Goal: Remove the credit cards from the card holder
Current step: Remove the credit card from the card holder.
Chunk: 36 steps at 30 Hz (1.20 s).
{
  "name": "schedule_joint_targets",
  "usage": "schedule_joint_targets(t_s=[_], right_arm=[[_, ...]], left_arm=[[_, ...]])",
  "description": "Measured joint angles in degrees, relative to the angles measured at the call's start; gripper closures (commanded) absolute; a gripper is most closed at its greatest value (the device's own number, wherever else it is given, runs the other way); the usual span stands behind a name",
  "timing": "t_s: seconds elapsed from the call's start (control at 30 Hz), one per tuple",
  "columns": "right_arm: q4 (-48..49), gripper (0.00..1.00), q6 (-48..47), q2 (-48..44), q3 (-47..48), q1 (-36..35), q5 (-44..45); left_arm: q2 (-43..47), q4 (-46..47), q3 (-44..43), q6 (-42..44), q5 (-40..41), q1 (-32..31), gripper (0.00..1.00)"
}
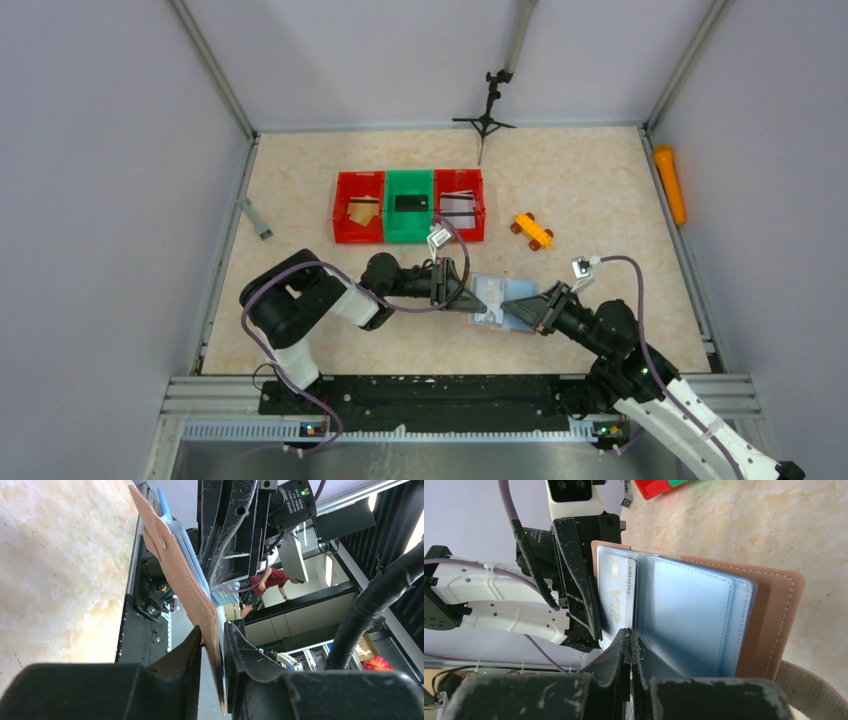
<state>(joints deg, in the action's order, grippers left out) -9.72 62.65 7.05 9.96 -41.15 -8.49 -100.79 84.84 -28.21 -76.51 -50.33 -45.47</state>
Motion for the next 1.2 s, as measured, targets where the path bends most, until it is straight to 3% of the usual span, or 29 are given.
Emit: schedule_joint_targets(t_s=[0.37,0.43,0.47,0.57,0.67,0.87,1.03,1.1,1.2], right_arm=[[-6.7,1.00,-0.2,-2.6,2.6,0.0,3.1],[-7.1,0.82,-0.1,-2.8,2.6,0.0,3.4],[-7.3,0.67,-0.1,-3.1,2.6,0.0,3.5],[-7.1,0.58,0.3,-3.4,2.6,0.0,3.6],[-6.4,0.56,0.5,-3.4,2.6,0.0,3.3],[-2.3,0.66,1.4,-3.2,1.9,0.0,1.4],[0.7,0.84,2.0,-1.4,0.8,0.0,0.0],[0.9,0.97,2.1,-0.8,0.8,0.0,0.0],[0.7,1.00,2.0,-0.5,0.8,0.0,0.4]], left_arm=[[0.0,0.5,-0.1,-1.1,0.1,0.2,0.96],[0.0,0.4,-0.1,-1.2,0.2,0.2,1.00],[0.0,0.5,-0.1,-1.3,0.2,0.2,1.00],[0.0,0.5,-0.1,-1.5,0.2,0.3,1.00],[0.0,0.5,-0.1,-1.6,0.2,0.4,1.00],[0.0,0.5,-0.1,-2.2,0.1,0.4,1.00],[0.0,0.5,-0.2,-2.9,-0.1,0.4,1.00],[0.0,0.6,-0.2,-3.0,-0.2,0.4,1.00],[0.3,0.7,-0.3,-3.2,-0.3,0.6,1.00]])
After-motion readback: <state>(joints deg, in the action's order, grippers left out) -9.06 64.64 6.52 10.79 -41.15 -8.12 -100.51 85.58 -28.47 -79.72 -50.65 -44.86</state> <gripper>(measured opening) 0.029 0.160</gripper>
